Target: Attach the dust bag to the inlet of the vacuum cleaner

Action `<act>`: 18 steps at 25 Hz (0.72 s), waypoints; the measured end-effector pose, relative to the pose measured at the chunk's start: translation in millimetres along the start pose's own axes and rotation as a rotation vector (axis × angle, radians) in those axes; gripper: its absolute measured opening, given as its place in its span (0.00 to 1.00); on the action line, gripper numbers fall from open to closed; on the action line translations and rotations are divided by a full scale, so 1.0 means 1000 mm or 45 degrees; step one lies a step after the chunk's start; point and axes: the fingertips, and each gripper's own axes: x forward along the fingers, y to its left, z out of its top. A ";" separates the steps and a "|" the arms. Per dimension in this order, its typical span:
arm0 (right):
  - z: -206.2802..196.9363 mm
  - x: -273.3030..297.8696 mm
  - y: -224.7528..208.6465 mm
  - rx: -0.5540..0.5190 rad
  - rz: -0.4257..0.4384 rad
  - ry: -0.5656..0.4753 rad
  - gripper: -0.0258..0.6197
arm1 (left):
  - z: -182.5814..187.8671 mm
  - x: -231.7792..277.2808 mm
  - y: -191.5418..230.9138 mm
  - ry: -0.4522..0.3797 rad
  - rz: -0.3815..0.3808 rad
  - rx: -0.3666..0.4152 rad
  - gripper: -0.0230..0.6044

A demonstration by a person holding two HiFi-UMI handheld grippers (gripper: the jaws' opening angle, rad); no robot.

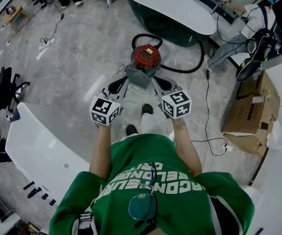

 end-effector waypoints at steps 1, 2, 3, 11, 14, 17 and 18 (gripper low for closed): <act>0.000 -0.001 0.001 -0.004 0.000 0.002 0.05 | 0.001 -0.001 -0.001 -0.004 -0.003 -0.002 0.04; -0.001 -0.001 0.003 -0.008 0.002 0.005 0.05 | 0.001 -0.002 -0.002 -0.009 -0.007 -0.004 0.04; -0.001 -0.002 0.005 -0.011 0.004 0.008 0.05 | 0.002 -0.002 -0.003 -0.014 -0.010 -0.007 0.04; -0.009 -0.007 0.004 -0.024 0.013 0.030 0.05 | -0.001 0.001 -0.010 -0.019 -0.017 -0.011 0.04; -0.011 -0.009 0.002 -0.022 0.011 0.034 0.05 | -0.001 0.002 -0.014 -0.015 -0.022 0.000 0.04; -0.012 -0.010 0.001 -0.016 0.015 0.036 0.05 | -0.001 0.004 -0.016 -0.014 -0.023 0.002 0.04; -0.012 -0.010 0.001 -0.016 0.016 0.036 0.05 | -0.001 0.004 -0.017 -0.014 -0.025 0.002 0.04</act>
